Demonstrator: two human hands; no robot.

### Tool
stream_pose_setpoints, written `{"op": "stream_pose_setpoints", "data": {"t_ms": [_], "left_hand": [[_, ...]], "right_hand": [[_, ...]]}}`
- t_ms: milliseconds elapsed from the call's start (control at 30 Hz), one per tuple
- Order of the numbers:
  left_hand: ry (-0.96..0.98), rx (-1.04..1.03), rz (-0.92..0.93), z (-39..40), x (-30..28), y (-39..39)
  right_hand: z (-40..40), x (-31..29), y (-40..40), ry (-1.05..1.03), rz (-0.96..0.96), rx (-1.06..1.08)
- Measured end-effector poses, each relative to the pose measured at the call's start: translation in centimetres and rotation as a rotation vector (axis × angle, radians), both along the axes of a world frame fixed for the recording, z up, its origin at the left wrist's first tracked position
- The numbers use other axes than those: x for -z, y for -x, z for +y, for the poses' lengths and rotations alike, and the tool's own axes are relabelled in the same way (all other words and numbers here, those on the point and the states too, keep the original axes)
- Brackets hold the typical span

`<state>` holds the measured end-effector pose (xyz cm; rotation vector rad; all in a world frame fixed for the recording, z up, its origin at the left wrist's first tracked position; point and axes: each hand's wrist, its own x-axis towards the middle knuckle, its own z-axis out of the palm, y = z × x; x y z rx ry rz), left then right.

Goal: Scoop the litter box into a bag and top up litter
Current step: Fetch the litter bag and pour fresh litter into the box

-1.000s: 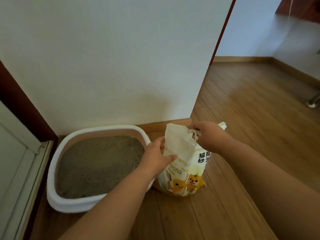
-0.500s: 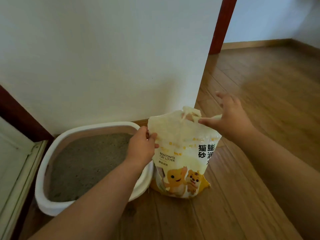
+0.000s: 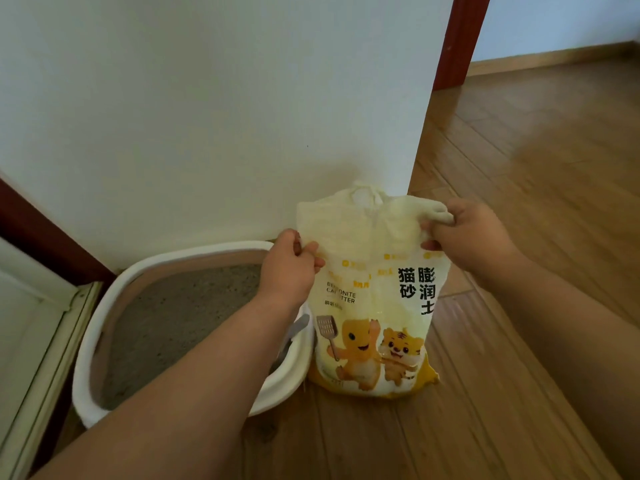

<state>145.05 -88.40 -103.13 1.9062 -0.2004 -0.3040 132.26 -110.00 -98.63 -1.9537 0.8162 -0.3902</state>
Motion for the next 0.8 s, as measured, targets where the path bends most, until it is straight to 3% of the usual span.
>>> {"op": "stream_pose_setpoints", "data": {"t_ms": [100, 400, 700, 800], "left_hand": [[-0.006, -0.024, -0.027, -0.2, -0.2, -0.4], [-0.06, -0.102, -0.117, -1.1, -1.6, -4.7], [0.017, -0.256, 0.009, -4.2, -3.2, -11.7], [-0.018, -0.209, 0.069, -4.7, -3.8, -13.4]], "right_hand": [[0.1, -0.4, -1.3, 0.12, 0.023, -0.042], [-2.8, -1.7, -6.0, 0.209, -0.06, -0.002], [-4.8, -0.6, -13.1, 0.085, -0.17, -0.008], [-4.9, -0.9, -15.1, 0.127, -0.154, -0.022]]}}
